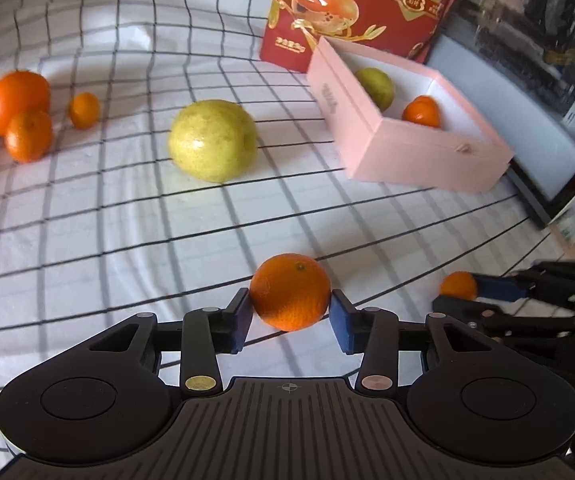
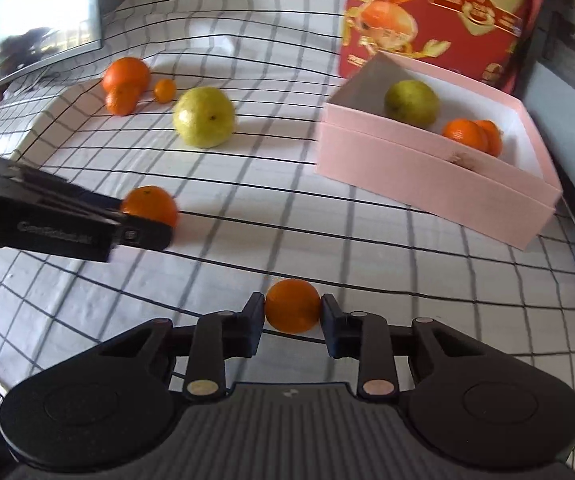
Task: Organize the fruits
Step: 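Lower the orange and tangerine into the pink box, opening both tools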
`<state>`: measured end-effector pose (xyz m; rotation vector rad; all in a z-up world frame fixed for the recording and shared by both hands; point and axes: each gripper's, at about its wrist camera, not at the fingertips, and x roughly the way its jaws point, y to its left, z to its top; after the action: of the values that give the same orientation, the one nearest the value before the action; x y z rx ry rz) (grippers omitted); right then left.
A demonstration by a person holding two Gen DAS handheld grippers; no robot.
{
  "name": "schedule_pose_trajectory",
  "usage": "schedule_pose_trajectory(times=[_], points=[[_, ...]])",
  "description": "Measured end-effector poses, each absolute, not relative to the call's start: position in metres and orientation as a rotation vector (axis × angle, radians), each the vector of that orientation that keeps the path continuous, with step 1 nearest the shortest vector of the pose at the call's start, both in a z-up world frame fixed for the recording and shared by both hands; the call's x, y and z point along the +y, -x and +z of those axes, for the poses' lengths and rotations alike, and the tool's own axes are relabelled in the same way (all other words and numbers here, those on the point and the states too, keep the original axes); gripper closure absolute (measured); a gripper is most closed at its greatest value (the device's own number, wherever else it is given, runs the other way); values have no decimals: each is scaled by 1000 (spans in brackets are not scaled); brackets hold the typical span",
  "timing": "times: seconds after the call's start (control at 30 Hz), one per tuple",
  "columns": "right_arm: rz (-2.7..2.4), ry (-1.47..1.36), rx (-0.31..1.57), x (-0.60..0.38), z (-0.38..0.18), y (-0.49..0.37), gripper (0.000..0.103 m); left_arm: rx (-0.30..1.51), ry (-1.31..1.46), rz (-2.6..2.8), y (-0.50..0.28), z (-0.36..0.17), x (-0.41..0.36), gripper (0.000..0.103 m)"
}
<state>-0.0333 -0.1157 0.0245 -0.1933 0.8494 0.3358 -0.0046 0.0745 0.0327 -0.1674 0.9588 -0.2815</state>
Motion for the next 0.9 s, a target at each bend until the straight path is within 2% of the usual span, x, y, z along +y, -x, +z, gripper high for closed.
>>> schedule_pose_trajectory(times=[0.2,0.4,0.53,0.7,0.9], points=[[279,126,812,-149,43,20,73,922,228,-371,-18,59,48,56],[252,126,650,-174,106,-15,73,788,228,-446,-72,125,11,56],[227,131,591,-189,135,-56,73,750,220,-462,-118,152,-16,56],[200,117,618,-207,134,-96,73,782,285,-449,-158,149,-32,56],[177,124,676,-214,107,-117,73,870,272,-399,-180,110,-48,56]])
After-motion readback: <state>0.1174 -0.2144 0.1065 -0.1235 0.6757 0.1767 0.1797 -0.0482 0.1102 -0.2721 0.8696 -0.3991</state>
